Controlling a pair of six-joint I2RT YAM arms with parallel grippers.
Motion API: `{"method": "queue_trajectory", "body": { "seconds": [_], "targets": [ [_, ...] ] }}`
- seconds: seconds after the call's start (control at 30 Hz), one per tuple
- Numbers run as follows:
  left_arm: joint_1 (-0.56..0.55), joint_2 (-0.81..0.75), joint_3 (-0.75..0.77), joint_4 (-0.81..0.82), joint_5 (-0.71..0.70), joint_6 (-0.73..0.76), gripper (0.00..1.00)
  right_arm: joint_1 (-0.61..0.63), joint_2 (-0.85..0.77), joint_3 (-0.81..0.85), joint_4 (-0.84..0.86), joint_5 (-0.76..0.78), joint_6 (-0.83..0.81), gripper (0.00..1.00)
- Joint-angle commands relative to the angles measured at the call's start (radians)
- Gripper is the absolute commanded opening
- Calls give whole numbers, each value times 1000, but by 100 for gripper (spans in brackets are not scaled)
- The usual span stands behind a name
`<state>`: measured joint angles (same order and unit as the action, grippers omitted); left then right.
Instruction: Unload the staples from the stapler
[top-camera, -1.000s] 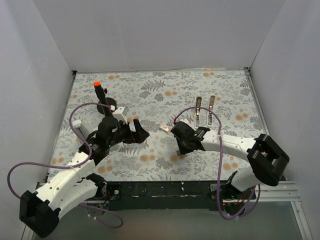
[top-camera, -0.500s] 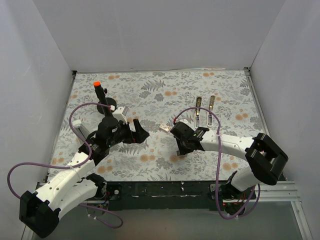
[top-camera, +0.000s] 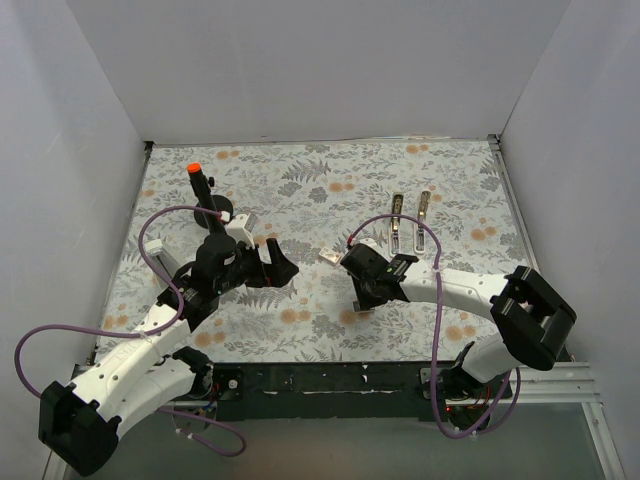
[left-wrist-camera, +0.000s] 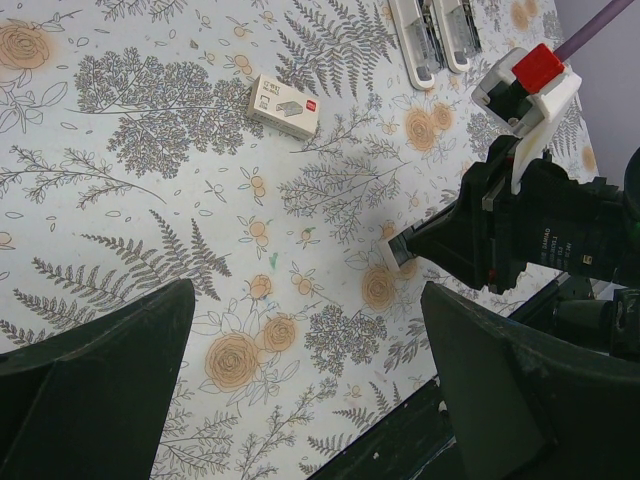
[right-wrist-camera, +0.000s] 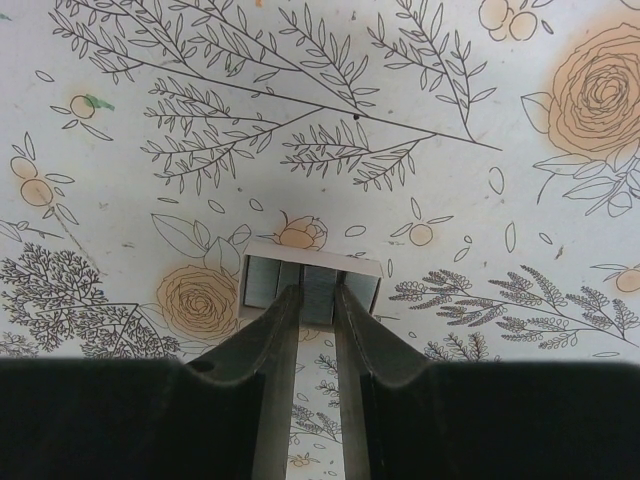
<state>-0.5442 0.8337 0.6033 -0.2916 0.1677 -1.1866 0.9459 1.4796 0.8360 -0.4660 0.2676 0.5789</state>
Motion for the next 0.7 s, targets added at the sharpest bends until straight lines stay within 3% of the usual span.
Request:
{"method": "queue_trajectory", "body": {
  "seconds": [0.0,0.67],
  "targets": [
    [6,-28,-2,-3,-4,-1,98,7,1,11,4,28,19,29],
    [7,-25,-4,-1,-5,-1,98,8,-19,86,-37,-8,9,27]
  ]
}}
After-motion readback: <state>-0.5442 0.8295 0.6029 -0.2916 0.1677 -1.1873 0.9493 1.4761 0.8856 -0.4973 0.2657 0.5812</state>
